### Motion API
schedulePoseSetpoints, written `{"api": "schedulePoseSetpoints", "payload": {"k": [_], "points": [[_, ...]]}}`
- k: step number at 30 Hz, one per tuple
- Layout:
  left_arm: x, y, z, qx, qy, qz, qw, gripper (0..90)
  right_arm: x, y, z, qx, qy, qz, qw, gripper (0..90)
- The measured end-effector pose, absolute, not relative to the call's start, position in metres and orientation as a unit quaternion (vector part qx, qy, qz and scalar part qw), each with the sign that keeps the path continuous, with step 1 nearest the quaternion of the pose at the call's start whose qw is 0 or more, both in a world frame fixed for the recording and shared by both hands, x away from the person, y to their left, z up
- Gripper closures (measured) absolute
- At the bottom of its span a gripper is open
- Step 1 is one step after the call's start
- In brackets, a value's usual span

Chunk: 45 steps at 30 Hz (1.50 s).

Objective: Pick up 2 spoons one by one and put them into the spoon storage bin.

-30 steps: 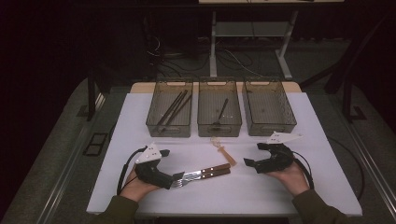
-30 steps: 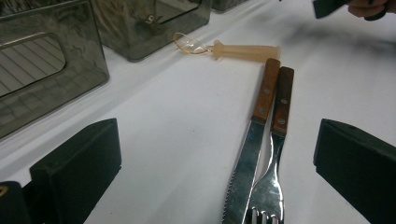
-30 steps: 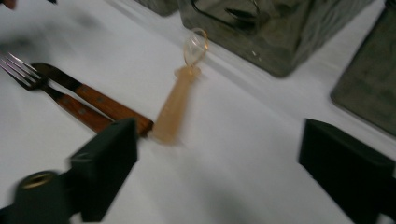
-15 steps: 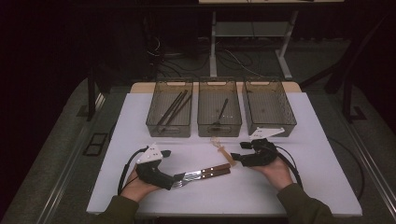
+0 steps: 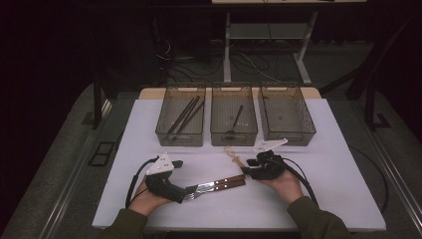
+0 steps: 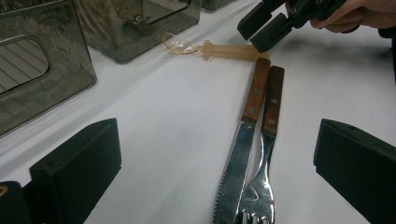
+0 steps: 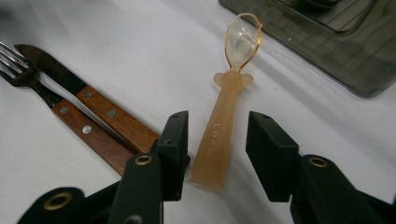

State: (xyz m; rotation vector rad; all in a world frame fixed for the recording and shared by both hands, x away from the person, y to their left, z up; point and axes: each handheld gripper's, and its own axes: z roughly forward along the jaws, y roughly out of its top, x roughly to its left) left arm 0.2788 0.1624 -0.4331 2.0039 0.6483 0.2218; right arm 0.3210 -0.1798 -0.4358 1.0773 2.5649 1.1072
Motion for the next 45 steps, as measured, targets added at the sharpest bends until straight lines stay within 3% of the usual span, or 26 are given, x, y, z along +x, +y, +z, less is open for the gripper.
{"api": "schedulePoseSetpoints", "payload": {"k": [26,45], "points": [[0.278,0.161,-0.433,0.829,0.261,0.090,0.486,0.0,0.318,-0.175,-0.445,0.352,0.871,0.328,0.103,73.1],[0.277,0.160,-0.433,0.830,0.256,0.088,0.487,0.0,0.317,-0.187,-0.434,0.343,0.869,0.341,0.101,73.7]]}}
